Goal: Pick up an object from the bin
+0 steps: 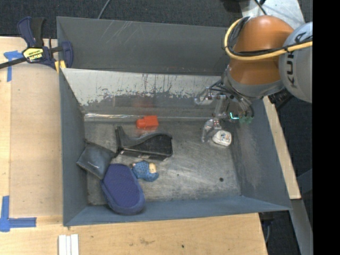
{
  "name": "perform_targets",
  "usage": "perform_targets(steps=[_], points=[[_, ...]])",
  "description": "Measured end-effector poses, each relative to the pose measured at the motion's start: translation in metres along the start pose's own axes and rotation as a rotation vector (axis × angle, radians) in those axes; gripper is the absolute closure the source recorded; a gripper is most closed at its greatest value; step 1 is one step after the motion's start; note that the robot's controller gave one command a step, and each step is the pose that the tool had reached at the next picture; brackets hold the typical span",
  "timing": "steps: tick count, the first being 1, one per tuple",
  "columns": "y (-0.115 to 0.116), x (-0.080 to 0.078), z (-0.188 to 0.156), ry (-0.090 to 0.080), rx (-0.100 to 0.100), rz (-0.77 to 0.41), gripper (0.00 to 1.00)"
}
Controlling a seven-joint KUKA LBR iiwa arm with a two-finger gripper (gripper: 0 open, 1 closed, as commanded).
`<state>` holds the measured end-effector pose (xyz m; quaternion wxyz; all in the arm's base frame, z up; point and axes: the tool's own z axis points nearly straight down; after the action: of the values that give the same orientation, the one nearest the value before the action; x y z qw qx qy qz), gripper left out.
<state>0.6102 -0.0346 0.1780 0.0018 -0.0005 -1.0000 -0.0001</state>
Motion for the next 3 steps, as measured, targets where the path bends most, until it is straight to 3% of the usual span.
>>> perform_targets(steps=[1,2,3], points=[[0.062,0.02,0.107,-0.014,0.002,-0.078,0.0],[0.115,0.065,0.103,-0.02,0.005,-0.407,0.0],[0.153,0.061,0.104,-0.018,0.008,-0.465,0.0]])
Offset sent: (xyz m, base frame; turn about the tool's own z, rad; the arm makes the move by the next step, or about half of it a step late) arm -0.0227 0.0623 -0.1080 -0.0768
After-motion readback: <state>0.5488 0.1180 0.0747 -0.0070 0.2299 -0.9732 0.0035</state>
